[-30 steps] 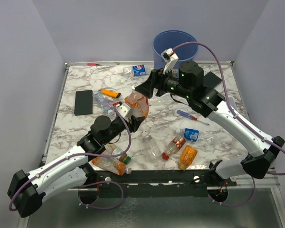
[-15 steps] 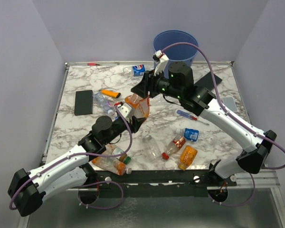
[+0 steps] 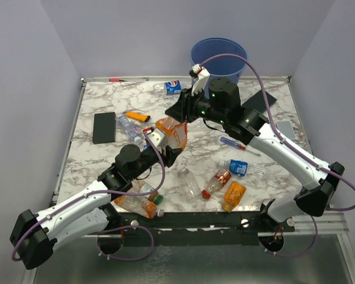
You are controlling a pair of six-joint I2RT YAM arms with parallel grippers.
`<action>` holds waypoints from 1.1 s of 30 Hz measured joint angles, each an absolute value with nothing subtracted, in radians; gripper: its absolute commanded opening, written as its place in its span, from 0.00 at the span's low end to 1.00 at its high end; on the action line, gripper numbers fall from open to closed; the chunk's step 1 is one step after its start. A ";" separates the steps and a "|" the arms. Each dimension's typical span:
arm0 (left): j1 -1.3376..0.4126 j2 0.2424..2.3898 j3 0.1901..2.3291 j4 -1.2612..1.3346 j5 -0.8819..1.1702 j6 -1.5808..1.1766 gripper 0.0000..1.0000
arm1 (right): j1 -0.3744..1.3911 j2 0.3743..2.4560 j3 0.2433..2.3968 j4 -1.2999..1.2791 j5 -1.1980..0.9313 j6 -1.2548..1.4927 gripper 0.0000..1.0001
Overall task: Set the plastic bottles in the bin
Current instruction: Pick up the plastic bottle at the center of the board, then place the plastic bottle in the trash bin.
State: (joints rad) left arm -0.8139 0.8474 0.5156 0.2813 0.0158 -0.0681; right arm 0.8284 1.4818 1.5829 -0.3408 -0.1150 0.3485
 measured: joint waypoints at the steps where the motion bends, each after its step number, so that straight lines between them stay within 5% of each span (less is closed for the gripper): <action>1: -0.814 0.847 0.516 0.281 0.017 -0.067 0.90 | 0.830 1.480 1.583 -0.343 -0.111 0.345 0.01; 3: -0.814 0.847 0.516 0.290 0.017 -0.069 0.99 | 0.830 1.476 1.583 -0.360 -0.081 0.334 0.01; 13: -0.818 0.718 0.494 0.347 -0.027 -0.094 0.99 | 0.828 1.421 1.626 -0.474 0.120 0.286 0.00; 33: -0.818 0.699 0.487 0.372 -0.124 -0.113 0.99 | 0.724 1.501 2.182 -0.443 0.484 0.104 0.00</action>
State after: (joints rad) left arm -0.8185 0.6994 0.4873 0.3717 -0.1238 -0.1131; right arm 0.7238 1.5013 2.1818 -0.4431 0.4843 0.1036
